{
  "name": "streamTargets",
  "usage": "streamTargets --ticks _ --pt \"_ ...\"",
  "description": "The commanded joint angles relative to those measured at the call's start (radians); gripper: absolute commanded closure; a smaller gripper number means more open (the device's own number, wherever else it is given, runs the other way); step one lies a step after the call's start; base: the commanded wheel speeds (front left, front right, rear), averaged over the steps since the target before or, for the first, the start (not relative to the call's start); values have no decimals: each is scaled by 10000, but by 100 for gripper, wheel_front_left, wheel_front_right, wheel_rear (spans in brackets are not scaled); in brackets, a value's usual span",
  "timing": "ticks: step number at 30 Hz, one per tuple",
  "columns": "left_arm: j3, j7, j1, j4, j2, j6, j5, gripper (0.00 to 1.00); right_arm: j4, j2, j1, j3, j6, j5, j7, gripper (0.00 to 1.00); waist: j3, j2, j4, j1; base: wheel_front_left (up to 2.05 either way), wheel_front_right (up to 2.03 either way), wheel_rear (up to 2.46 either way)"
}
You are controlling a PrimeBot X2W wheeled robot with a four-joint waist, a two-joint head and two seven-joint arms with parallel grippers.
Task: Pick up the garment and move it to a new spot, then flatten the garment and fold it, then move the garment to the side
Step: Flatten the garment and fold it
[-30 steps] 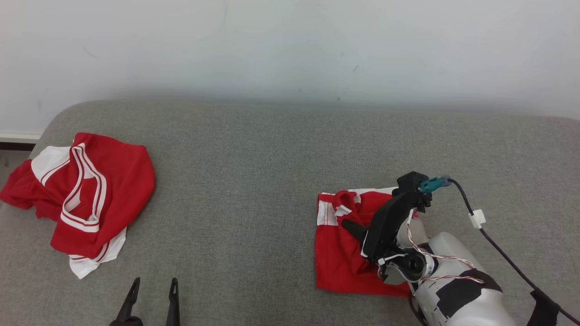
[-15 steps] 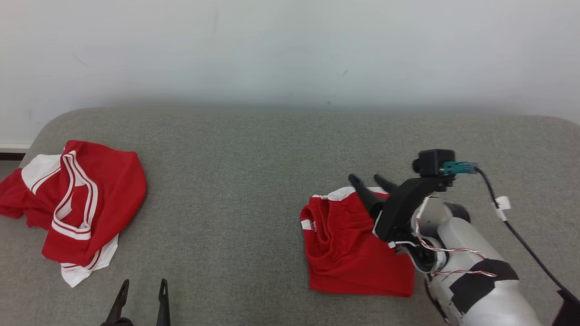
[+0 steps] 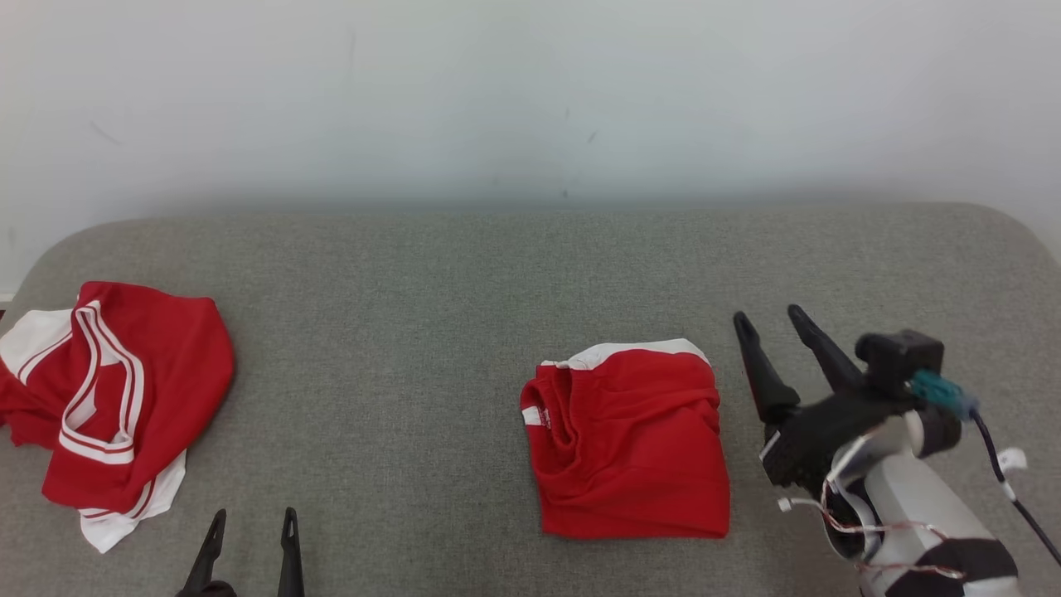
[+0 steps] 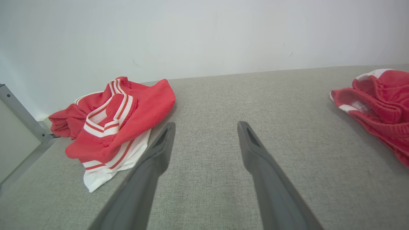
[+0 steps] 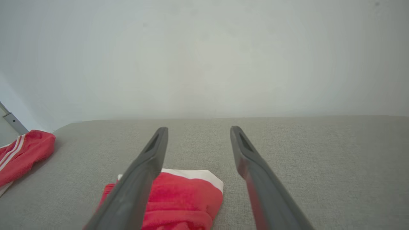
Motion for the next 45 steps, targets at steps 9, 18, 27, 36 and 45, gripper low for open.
streamTargets --ticks 9,18,27,36,45 --pt "121 -24 69 -172 -18 -16 -89 0 -1373 176 2187 -1543 -25 -1781 -1184 0 -17 -1 -113 0 0 0 0" --pt "271 -24 176 -277 -139 9 -237 0 -2480 881 3735 -2461 -25 -2946 -1347 0 -152 -1 -164 0 0 0 0" --pt "302 -24 291 -260 -257 -44 -212 0 -2888 1784 4893 -2844 -25 -3689 -1403 0 -324 -1 -125 0 0 0 0" --pt "368 -24 439 -359 -252 -195 -146 0 -3089 1950 5283 -2919 -25 -4367 -1407 0 -456 -1 -85 0 0 0 0" --pt "208 -24 707 -554 -257 -383 -236 0 -2937 2033 5275 -3039 -25 -4659 -1262 0 -510 -1 -10 0 0 0 0"
